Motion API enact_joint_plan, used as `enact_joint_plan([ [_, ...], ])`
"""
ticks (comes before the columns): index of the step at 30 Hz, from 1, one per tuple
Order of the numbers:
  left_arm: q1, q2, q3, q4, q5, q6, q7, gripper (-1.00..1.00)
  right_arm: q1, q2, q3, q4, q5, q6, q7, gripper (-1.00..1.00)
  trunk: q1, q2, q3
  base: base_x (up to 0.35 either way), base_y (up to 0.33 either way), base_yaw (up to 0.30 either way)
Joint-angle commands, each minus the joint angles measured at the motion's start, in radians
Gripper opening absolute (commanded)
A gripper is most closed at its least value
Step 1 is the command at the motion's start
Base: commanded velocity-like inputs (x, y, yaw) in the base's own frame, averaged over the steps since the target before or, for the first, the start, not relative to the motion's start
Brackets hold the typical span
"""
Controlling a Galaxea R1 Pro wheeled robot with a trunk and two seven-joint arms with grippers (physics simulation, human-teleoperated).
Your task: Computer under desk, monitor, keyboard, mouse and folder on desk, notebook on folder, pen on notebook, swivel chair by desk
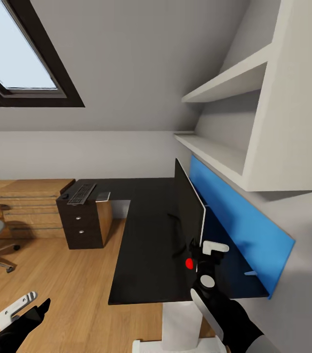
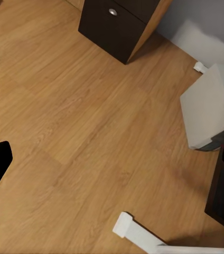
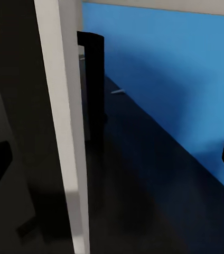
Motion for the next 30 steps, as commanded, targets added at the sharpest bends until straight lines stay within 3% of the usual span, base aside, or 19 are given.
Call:
enact_joint_plan([
  [1,0.000,0.000,0.000,-0.002,0.009,0.003,0.006,1.00,-0.002,-0.001,0.004,-0.001,-0.008,-0.003,-0.006,1.00,0.000,-0.001,-0.001,-0.008,0.000,0.000],
  [7,0.000,0.001,0.001,-0.002,0.009,0.003,0.006,1.00,-0.001,-0.001,0.006,-0.002,-0.008,-0.003,-0.006,1.00,0.000,-0.001,-0.001,-0.166,0.000,0.000],
  [30,0.000,0.001,0.005,-0.002,0.009,0.003,0.006,1.00,-0.001,-0.001,0.004,-0.001,-0.008,-0.003,-0.006,1.00,0.000,-0.001,-0.001,-0.331,0.000,0.000],
])
